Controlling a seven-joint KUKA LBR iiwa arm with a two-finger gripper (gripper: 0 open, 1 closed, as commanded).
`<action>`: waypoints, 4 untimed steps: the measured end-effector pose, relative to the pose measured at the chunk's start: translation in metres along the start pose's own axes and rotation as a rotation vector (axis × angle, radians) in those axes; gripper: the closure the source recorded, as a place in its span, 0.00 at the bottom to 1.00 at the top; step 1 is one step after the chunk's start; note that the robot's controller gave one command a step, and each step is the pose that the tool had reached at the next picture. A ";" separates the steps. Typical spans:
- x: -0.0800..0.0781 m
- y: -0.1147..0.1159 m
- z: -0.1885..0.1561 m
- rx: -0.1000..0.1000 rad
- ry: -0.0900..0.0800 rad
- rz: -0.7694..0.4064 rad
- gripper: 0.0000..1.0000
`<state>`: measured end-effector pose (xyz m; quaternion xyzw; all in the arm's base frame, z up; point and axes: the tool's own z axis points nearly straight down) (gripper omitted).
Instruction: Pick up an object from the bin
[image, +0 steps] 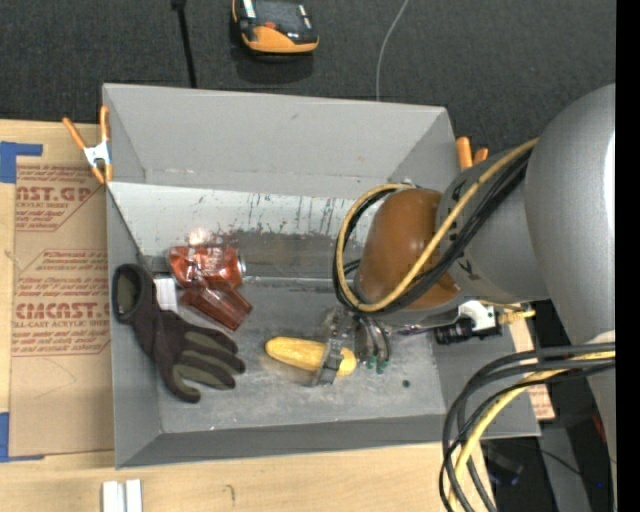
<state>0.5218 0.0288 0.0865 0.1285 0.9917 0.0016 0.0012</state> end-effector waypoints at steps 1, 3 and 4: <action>0.000 0.000 0.000 0.000 0.000 0.000 1.00; 0.000 0.000 0.000 0.000 0.000 0.000 1.00; 0.000 0.000 0.000 0.000 0.000 0.000 1.00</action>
Offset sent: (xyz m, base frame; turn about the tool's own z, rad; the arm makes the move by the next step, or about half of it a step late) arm 0.0000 0.0000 0.0000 0.0000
